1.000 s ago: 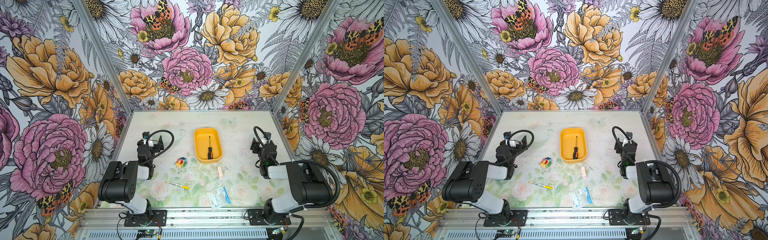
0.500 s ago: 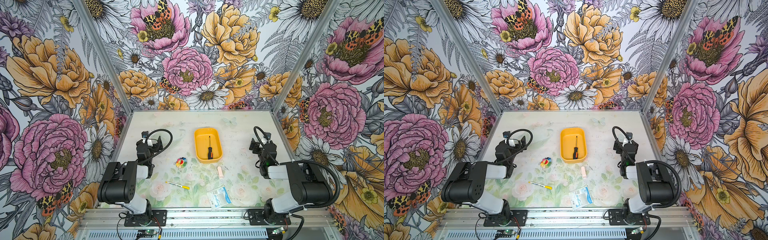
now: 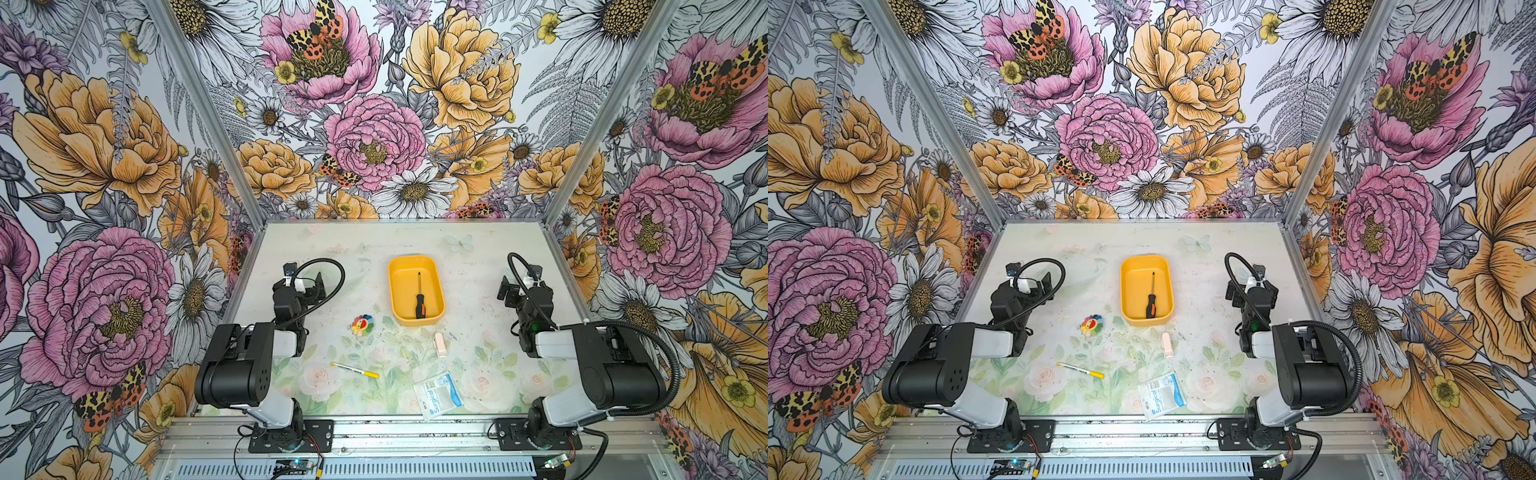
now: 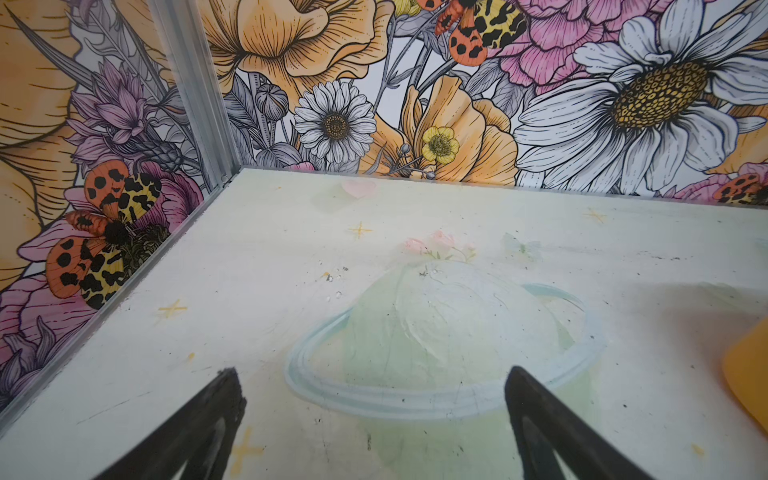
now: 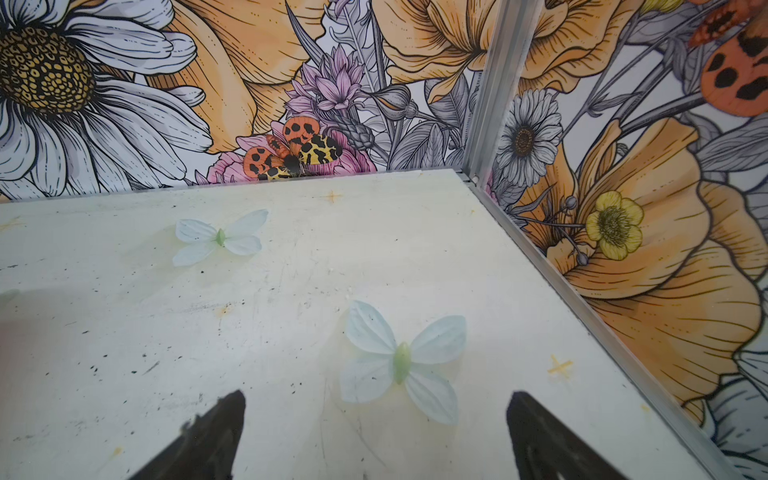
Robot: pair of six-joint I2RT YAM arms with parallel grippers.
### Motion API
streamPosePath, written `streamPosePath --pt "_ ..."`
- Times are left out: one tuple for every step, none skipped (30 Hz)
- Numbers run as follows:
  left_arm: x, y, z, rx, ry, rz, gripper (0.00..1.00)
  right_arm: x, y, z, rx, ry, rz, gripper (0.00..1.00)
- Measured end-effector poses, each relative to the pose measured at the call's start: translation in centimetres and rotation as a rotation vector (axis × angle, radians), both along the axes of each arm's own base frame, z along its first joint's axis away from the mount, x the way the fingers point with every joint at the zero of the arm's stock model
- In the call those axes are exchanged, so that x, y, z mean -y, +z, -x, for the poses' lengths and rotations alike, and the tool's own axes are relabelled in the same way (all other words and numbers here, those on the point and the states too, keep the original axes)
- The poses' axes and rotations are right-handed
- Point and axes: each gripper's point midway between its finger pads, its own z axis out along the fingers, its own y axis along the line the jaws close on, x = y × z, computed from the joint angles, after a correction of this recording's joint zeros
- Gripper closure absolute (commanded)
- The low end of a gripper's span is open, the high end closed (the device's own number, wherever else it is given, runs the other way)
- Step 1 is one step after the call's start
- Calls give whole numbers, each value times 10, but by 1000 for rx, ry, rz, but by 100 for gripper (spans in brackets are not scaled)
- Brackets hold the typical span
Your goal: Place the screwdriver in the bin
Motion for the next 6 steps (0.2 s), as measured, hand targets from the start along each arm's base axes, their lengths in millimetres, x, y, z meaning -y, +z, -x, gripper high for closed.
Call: streamPosePath --pt "0 0 0 0 0 0 1 0 0 0 0 0 0 1" --pt "0 0 0 0 0 0 1 0 0 0 0 0 0 0" --pt "0 0 0 0 0 0 1 0 0 0 0 0 0 1" --pt "0 0 0 0 0 0 1 0 0 0 0 0 0 1" --pt "0 0 0 0 0 0 1 0 0 0 0 0 0 1" --pt "0 0 0 0 0 0 1 0 0 0 0 0 0 1"
